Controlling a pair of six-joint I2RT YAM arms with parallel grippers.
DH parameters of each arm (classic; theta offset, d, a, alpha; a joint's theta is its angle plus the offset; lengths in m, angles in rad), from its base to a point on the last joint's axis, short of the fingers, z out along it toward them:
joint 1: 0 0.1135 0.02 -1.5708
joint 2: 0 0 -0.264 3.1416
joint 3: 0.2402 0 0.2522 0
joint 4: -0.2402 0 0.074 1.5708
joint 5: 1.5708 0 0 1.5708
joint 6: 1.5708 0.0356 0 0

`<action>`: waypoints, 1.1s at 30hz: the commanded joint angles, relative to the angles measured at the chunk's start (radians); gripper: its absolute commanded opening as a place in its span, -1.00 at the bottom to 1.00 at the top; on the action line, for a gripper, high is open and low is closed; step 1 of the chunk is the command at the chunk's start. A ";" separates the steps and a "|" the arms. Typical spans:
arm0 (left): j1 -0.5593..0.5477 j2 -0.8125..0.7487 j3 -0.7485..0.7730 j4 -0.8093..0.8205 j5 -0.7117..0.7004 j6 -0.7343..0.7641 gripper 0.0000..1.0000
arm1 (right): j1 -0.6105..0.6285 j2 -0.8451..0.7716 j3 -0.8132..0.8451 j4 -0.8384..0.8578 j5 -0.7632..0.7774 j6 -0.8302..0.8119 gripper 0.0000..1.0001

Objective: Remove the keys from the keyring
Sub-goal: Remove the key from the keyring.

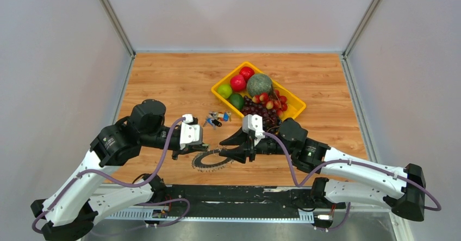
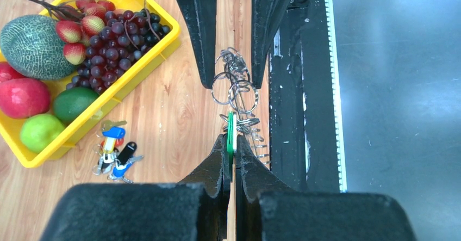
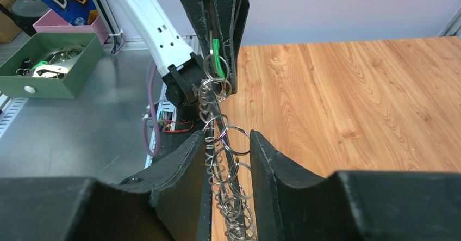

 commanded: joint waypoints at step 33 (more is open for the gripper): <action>-0.008 0.098 0.122 -0.143 -0.200 0.092 -1.00 | 0.003 0.112 -0.018 0.060 0.136 0.009 -0.40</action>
